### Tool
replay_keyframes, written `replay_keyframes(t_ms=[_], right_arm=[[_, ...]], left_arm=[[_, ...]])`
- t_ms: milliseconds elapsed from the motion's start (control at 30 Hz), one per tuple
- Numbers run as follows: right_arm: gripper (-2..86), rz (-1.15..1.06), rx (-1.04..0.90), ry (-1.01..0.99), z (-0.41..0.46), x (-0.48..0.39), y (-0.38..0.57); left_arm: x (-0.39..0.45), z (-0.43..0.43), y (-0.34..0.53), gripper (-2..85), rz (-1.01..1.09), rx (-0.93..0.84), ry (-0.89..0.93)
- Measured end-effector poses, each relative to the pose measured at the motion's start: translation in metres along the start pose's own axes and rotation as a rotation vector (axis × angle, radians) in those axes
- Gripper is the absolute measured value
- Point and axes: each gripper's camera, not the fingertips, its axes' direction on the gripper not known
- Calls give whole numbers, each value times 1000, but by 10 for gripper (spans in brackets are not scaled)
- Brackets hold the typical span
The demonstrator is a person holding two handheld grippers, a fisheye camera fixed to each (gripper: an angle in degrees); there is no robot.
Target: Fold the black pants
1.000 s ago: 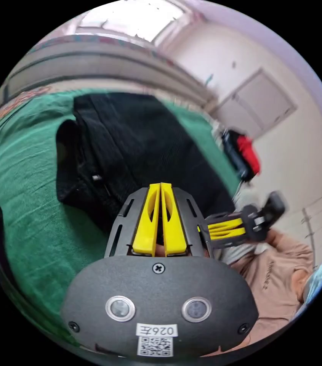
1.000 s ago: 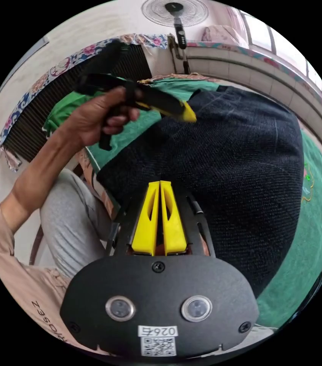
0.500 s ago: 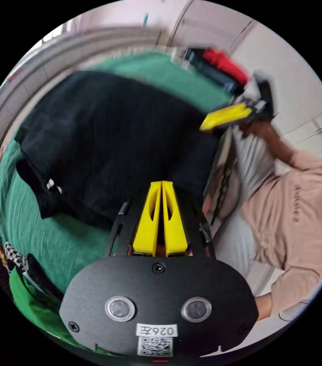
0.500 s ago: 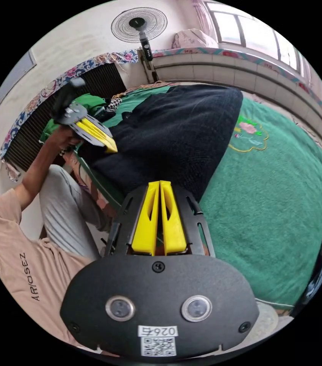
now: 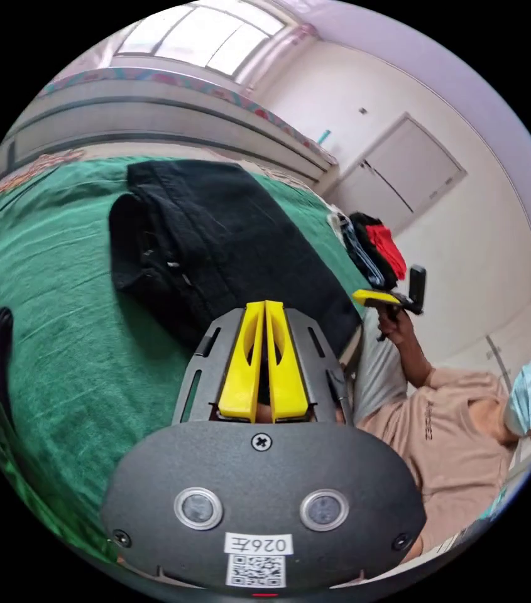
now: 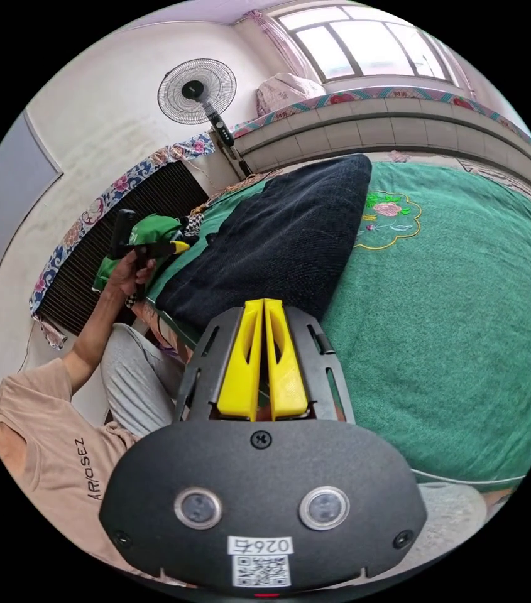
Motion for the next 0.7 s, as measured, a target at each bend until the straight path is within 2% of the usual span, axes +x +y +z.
replay_keyframes(t_ms=[100, 167, 267, 333, 533, 700], right_arm=[[-3, -2, -16, 44, -10, 18, -12], [13, -8, -45, 73, -15, 38, -29], [41, 6, -60, 136, -14, 74, -50], [53, 55, -65, 125, -8, 105, -61], [93, 361, -90, -227, 40, 247, -69], [100, 519, -48, -432, 77, 334, -49]], left_arm=[[-32, -12, 0, 16, -178, 137, -78], [-62, -19, -1, 71, -298, 221, -101], [-94, -20, 2, 145, -386, 304, -164], [-113, -13, 4, 160, -426, 325, -192], [-172, 47, 9, 173, -582, 270, -47], [-178, 56, 3, 176, -563, 248, -85]])
